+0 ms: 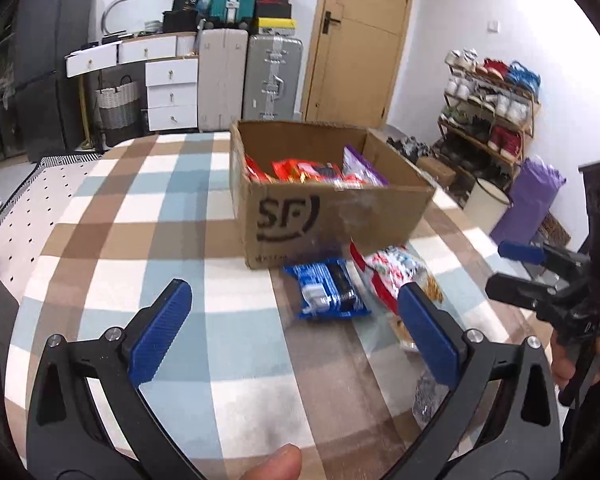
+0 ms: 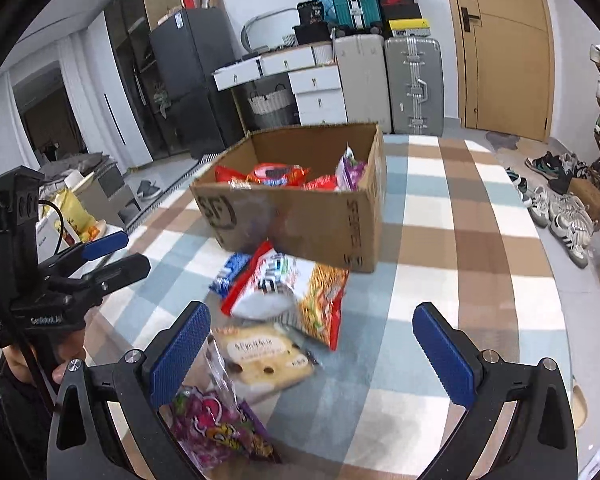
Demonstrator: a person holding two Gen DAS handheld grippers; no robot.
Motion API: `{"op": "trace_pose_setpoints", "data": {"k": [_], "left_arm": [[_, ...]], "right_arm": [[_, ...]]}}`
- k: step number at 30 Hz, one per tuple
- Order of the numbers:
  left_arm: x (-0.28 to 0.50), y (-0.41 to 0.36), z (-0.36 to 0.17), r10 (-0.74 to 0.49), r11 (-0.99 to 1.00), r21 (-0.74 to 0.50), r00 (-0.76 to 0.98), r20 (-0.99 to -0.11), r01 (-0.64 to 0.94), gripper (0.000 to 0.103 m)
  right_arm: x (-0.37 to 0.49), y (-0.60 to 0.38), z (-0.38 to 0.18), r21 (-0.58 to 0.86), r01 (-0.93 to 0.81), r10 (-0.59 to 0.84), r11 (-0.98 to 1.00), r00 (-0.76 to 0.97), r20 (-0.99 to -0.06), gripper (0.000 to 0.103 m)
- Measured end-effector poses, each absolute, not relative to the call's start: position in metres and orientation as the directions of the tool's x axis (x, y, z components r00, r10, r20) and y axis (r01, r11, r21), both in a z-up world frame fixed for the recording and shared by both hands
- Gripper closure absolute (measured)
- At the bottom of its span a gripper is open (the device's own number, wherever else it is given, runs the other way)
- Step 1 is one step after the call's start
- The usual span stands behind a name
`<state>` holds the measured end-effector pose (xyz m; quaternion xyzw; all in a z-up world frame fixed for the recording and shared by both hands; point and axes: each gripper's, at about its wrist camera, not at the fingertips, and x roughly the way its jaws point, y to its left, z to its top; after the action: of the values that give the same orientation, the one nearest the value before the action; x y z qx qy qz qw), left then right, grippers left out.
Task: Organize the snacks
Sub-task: 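Withdraw both tools from the box toward the remaining snack pile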
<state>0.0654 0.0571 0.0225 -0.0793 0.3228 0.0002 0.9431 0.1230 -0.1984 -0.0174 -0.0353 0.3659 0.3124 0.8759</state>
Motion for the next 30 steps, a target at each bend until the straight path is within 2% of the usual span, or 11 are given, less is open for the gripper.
{"op": "trace_pose_setpoints", "data": {"k": [15, 23, 30], "left_arm": [[0.054, 0.025, -0.012, -0.120, 0.988, -0.151, 0.727, -0.676, 0.023, 0.001], [0.052, 0.005, -0.021, -0.209, 0.976, -0.191, 0.685, -0.698, 0.103, 0.001], [0.051, 0.008, -0.020, -0.188, 0.981, -0.174, 0.695, -0.694, 0.092, 0.001]], "right_arm": [[0.121, -0.185, -0.043, 0.139, -0.628, 0.497, 0.766, 0.442, -0.747, 0.000], [0.121, -0.188, -0.047, 0.147, -0.645, 0.504, 0.750, 0.412, -0.759, 0.000], [0.123, -0.184, -0.055, 0.194, -0.655, 0.530, 0.730, 0.363, -0.766, 0.000]]}}
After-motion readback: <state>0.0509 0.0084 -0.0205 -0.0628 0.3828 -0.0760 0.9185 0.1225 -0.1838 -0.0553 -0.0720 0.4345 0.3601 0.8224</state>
